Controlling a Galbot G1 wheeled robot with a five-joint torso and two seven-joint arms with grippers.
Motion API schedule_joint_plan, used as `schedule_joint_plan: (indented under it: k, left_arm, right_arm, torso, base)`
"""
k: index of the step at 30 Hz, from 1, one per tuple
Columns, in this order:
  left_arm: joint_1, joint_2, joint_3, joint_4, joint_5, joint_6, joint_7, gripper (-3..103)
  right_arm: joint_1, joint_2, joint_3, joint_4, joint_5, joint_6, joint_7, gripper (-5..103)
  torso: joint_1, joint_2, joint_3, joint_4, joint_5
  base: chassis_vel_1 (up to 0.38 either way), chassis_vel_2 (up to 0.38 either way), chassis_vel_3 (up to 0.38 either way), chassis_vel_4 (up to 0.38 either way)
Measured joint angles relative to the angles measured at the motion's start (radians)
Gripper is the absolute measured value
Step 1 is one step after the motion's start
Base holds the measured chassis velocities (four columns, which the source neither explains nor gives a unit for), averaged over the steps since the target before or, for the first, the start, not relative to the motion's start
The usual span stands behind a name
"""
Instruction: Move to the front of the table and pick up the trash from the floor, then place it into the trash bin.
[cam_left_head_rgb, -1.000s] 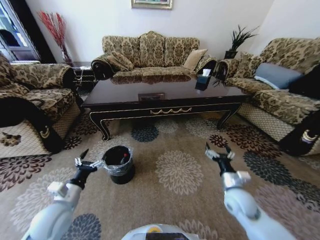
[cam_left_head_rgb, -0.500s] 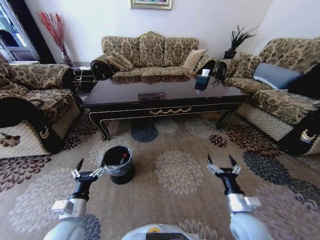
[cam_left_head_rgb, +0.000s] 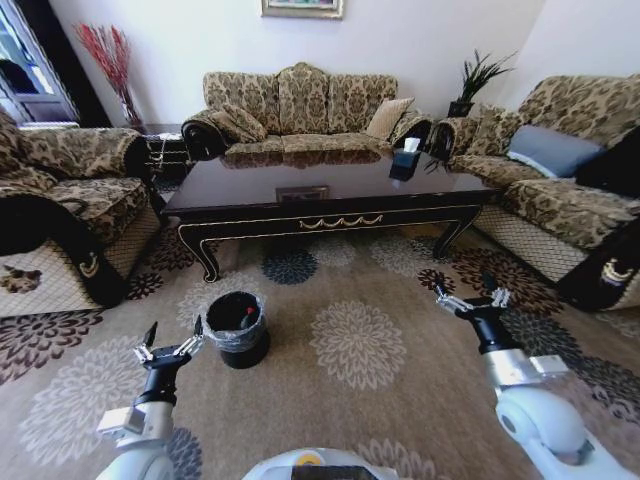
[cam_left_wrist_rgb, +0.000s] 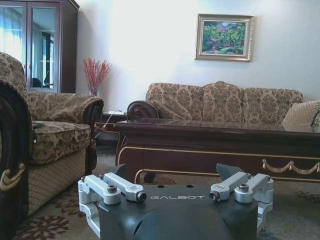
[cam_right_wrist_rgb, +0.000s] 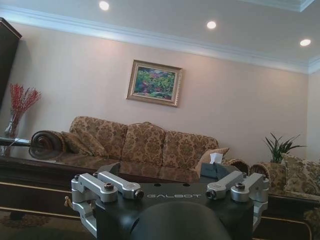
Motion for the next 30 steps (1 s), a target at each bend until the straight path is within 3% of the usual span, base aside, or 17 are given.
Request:
schedule_joint_plan:
  k: [6,30]
  left_arm:
    - [0.009,-0.001,0.002,-0.007,0.001,0.0,0.011,100]
    - [0.01,0.002,0.002,-0.007,0.001,0.003,0.012,100]
  right_arm:
    - [-0.017,-0.004,0.035,-0.007,0.004,0.001,-0.061,100]
    - [-0.017,-0.002,0.032,-0.008,0.002,0.003,-0.058,100]
  torso:
    - [0.0,0.0,0.0,-0.0001,0.0]
    - [0.0,0.0,0.0,0.0,-0.0002]
  base:
    - [0.0,0.0,0.0,0.0]
    - [0.003,-0.005,-0.001,0.007]
